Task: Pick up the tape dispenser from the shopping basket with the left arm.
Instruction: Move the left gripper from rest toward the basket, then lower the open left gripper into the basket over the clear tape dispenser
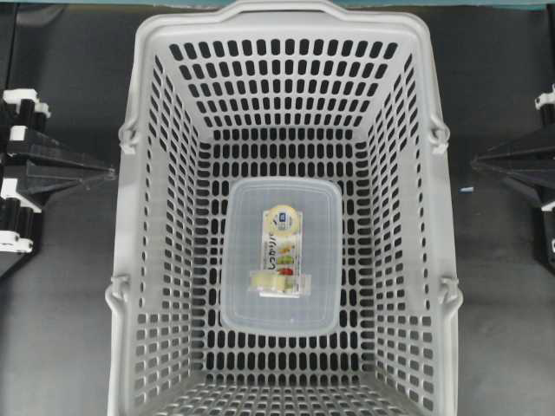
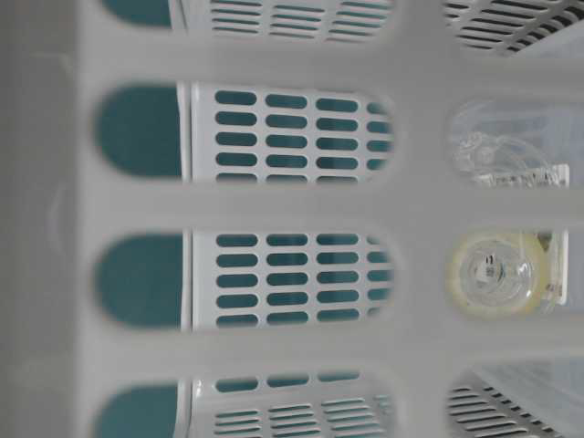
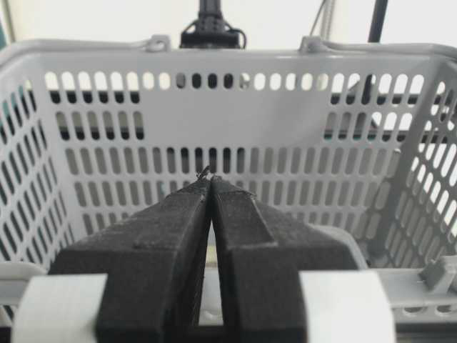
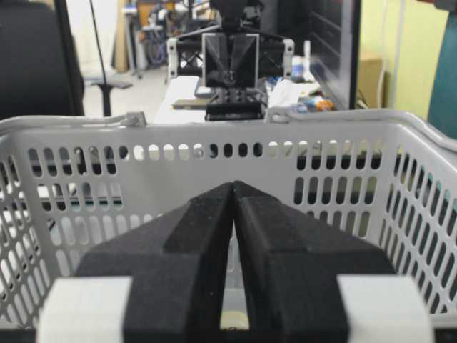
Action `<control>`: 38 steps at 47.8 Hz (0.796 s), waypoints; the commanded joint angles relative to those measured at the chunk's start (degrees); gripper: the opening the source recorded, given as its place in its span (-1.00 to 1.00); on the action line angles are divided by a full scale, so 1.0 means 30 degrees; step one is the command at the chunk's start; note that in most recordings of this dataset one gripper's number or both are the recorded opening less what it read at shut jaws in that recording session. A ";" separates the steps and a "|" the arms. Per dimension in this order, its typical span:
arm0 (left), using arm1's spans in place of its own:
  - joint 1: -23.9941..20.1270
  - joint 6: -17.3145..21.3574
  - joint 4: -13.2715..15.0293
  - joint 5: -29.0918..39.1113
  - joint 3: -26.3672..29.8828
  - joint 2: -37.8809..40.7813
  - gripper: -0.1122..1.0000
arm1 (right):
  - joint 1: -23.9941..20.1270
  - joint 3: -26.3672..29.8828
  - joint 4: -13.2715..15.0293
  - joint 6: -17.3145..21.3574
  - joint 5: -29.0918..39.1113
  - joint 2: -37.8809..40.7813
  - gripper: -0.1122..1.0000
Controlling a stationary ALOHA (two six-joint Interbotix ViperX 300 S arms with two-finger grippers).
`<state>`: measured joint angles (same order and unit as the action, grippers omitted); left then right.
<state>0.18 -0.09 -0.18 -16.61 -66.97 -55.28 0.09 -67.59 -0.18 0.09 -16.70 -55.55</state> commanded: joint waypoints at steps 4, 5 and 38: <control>0.0645 -0.0967 -0.0762 0.1318 0.1670 0.0703 -0.77 | 0.0088 0.0234 -0.0176 0.0088 0.0264 0.0234 -0.73; 0.0703 -0.1055 -0.0762 0.1670 0.1875 0.0850 -0.80 | 0.0088 0.0234 -0.0176 0.0146 0.0410 0.0234 -0.77; 0.2549 -0.1436 -0.0762 1.4443 1.2803 0.9287 -0.80 | -0.0557 0.0908 -0.0176 0.0879 0.4102 -0.0293 -0.81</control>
<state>7.03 -3.78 -2.29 24.70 -33.57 -31.03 -1.32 -66.27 -0.53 2.64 -4.13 -56.51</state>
